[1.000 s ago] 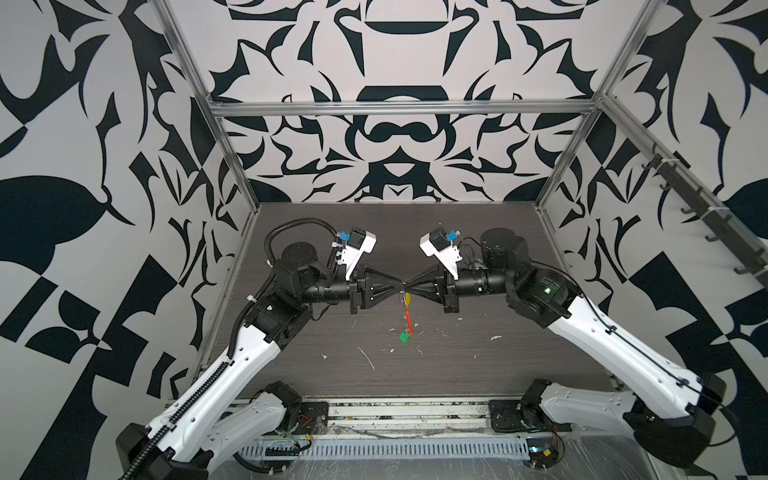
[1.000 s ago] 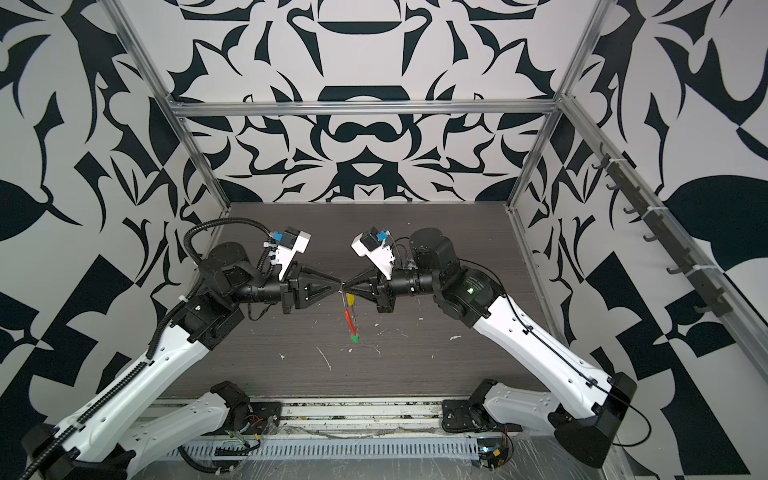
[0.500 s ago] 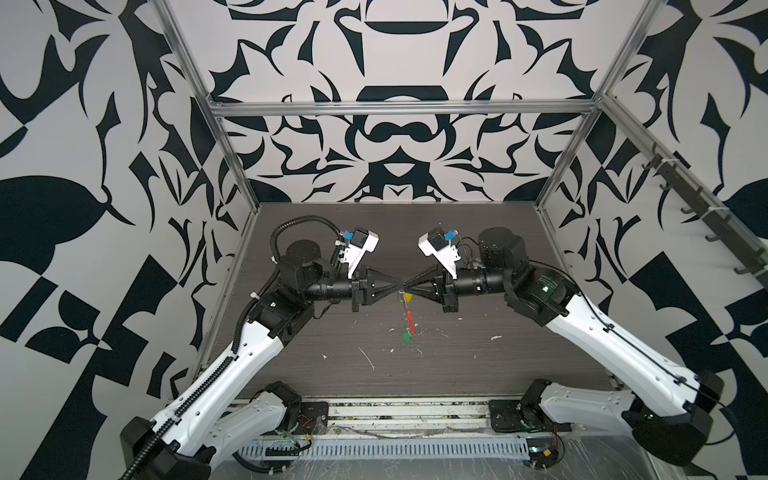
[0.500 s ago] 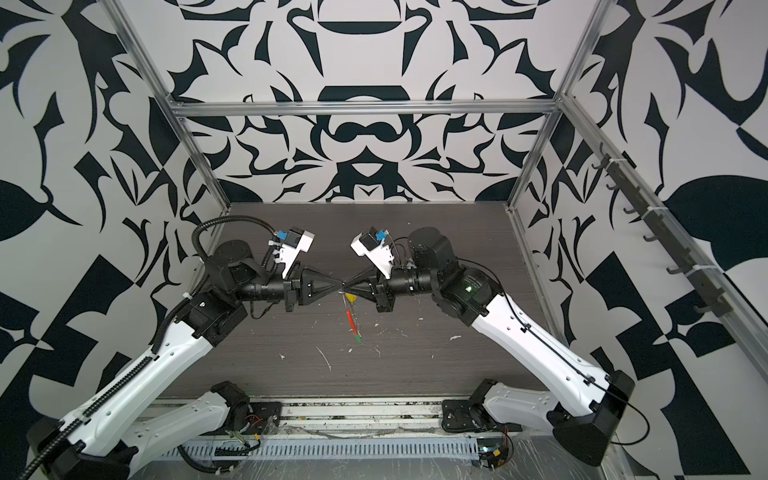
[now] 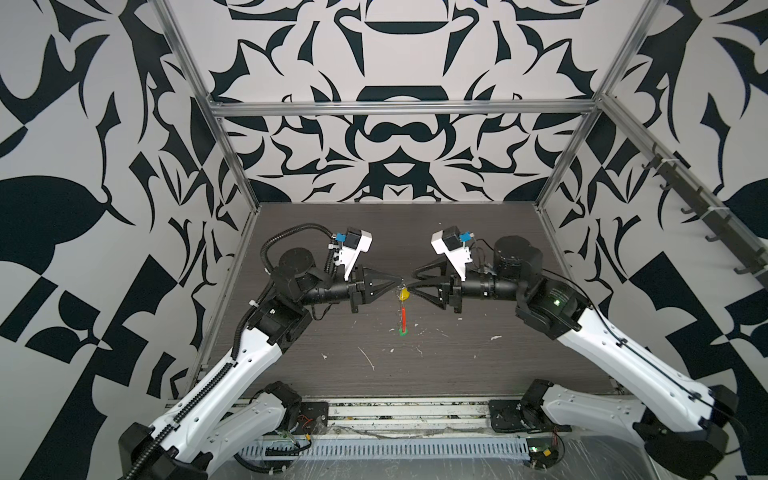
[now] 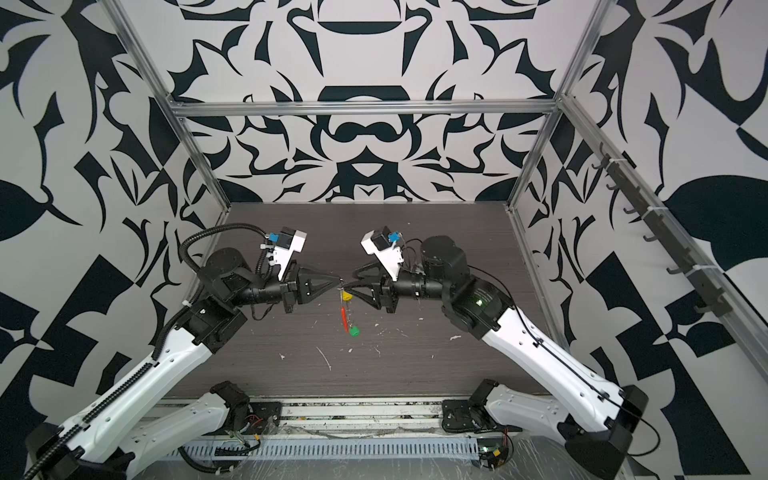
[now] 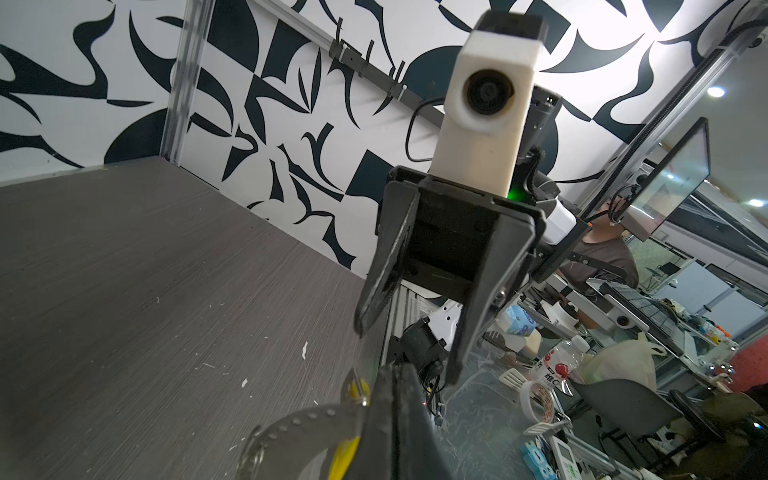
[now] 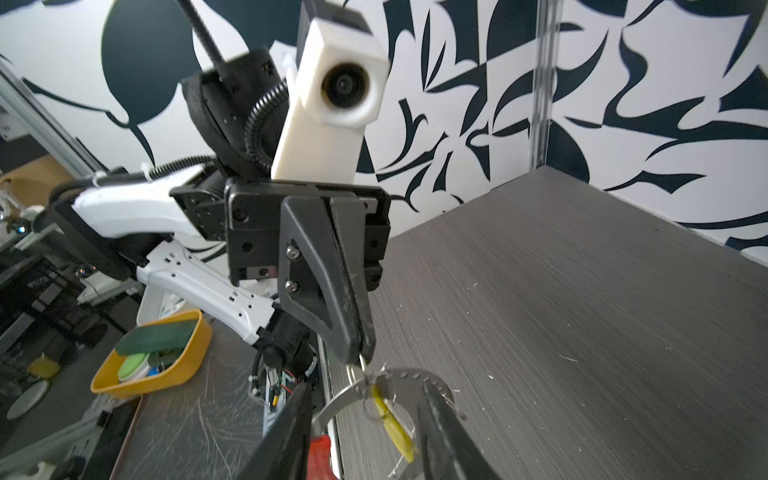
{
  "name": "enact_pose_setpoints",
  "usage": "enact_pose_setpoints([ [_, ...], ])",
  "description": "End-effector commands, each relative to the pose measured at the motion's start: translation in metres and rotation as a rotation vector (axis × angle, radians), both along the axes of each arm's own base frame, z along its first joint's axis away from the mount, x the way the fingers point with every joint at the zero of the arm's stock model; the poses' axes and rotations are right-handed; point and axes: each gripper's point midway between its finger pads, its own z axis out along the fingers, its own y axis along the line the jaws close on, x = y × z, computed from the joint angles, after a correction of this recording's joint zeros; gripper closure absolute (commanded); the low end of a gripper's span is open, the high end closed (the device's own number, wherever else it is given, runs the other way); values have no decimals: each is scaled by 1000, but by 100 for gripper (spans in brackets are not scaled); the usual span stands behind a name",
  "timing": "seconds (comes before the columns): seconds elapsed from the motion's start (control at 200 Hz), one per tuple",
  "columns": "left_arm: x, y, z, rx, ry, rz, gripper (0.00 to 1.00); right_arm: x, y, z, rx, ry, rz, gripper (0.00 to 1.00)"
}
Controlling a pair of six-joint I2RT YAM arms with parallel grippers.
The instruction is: Remove the keys from the keyring
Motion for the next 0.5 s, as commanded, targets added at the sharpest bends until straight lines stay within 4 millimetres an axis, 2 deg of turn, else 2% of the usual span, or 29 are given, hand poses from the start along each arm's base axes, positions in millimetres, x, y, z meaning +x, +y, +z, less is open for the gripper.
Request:
enact_pose_setpoints([
  [0.0, -5, 5, 25, -82, -93, 13, 100, 4, -7, 30, 124, -101, -62, 52],
  [0.27, -11, 7, 35, -136, -109, -9, 100, -3, 0, 18, 129, -86, -10, 48],
  [0.495, -14, 5, 37, -144, -102, -42, 100, 1, 5, 9, 111, -77, -8, 48],
])
